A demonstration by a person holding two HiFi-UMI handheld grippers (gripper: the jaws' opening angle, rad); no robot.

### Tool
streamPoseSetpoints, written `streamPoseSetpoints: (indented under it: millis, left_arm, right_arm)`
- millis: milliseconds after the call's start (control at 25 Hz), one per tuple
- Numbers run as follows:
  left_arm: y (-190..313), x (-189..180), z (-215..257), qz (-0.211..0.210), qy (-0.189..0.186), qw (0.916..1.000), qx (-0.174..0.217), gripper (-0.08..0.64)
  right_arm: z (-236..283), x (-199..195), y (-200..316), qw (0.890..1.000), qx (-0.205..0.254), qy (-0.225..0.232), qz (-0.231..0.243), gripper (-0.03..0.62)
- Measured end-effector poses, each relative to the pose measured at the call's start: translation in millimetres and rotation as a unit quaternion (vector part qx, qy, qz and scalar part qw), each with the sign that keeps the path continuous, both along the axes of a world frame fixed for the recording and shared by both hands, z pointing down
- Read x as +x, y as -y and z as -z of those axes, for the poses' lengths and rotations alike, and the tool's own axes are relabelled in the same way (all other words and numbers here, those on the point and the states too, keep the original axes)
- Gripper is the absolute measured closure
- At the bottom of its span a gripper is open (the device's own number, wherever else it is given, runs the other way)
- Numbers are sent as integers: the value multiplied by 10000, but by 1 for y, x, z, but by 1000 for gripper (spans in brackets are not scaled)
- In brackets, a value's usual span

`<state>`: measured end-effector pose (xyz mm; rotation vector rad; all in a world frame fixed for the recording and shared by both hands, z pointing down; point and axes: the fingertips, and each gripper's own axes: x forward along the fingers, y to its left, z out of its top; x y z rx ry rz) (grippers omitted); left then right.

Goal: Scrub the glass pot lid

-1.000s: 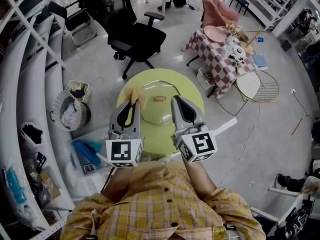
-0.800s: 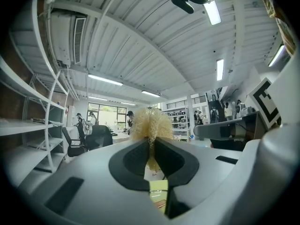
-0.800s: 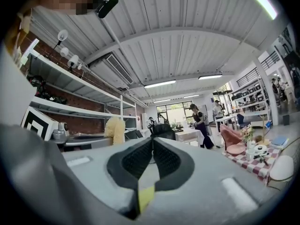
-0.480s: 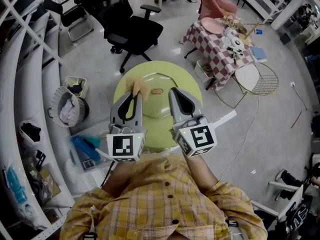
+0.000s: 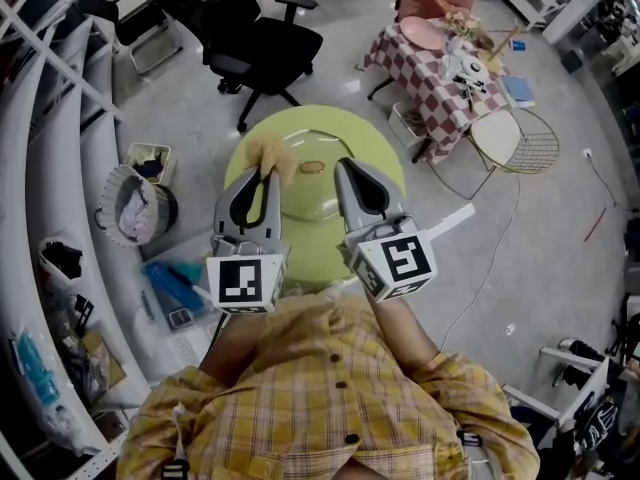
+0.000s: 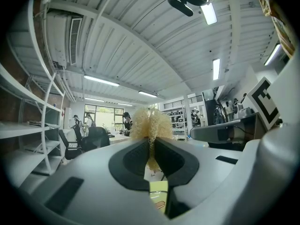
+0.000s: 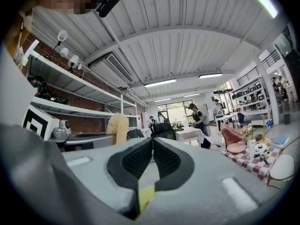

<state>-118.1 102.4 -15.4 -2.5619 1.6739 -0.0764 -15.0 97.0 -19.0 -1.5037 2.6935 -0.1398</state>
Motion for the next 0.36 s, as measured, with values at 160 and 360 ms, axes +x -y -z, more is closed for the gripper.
streamPoseSetpoints:
  millis: [160, 360]
  left_arm:
    - [2, 1, 2, -35, -20, 10000, 35, 526]
    - [4, 0, -2, -93, -64, 9999, -25, 526]
  right_arm:
    - [0, 3, 2, 10000, -27, 2, -58, 586]
    - [-5, 3, 2, 9999, -91, -45, -15, 586]
